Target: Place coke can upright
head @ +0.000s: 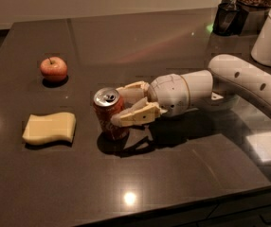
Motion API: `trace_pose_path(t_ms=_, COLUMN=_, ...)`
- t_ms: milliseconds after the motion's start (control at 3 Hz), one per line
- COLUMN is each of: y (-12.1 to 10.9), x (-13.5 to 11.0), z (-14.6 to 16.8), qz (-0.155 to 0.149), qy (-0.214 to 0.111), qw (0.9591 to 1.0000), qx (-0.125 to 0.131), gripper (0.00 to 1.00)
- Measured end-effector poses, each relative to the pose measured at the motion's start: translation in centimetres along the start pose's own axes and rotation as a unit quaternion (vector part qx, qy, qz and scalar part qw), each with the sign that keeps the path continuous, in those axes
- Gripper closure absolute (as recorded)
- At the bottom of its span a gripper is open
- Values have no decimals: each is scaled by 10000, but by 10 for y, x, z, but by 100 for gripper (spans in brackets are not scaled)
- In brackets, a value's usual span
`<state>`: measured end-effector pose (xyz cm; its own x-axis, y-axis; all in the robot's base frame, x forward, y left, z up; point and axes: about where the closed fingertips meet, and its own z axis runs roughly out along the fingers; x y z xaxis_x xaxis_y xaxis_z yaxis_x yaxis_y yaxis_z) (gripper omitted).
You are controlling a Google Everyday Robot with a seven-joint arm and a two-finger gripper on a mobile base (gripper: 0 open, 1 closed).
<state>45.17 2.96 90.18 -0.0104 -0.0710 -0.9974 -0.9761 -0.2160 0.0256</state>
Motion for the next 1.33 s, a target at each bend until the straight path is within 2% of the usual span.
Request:
trace_pose_path(t_ms=667, y=1, x=1, z=3, qz=-3, qy=14, qw=10000, qx=-39, gripper=12)
trace_pose_path(t_ms=1000, y=1, x=0, z=5, qz=-11, qy=16, qw=10000, qx=-57, gripper=0)
trace_pose_path(t_ms=1333, y=1, x=0, z=5, qz=-12, qy=16, qw=10000, qx=-58, gripper=0)
